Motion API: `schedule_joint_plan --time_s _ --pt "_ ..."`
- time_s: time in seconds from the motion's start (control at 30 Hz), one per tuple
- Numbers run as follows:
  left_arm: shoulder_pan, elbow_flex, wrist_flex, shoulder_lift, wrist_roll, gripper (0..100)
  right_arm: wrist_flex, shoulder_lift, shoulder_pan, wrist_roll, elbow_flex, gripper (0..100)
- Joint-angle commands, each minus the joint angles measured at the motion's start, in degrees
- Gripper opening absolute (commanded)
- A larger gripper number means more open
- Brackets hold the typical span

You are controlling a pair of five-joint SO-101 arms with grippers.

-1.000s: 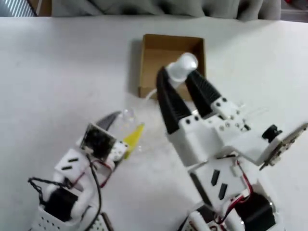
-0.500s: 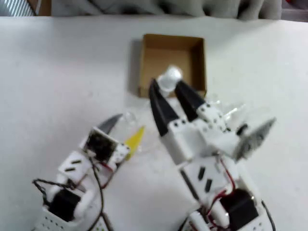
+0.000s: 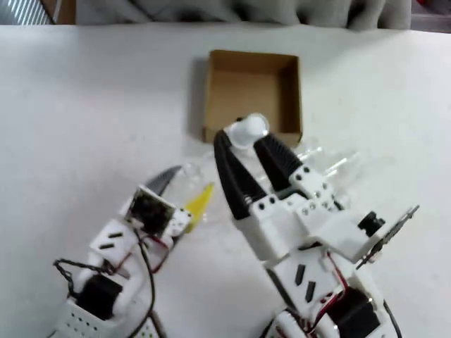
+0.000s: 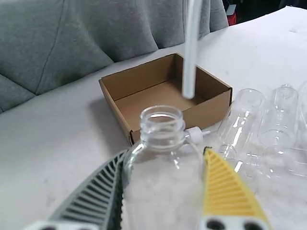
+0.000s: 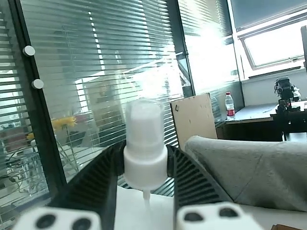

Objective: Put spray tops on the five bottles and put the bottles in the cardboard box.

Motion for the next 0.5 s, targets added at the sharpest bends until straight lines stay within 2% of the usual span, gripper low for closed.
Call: schedule_joint_plan --time_s 0.0,0.47 --pt "0.31 -0.88 -1.58 -1.01 0.53 7 -1.19 -0.31 -0.13 -0.09 -0.44 1.6" --pt "0.31 -0.7 -1.49 -1.01 0.53 7 -6.9 12.0 4.62 -0.62 -0.44 1.6"
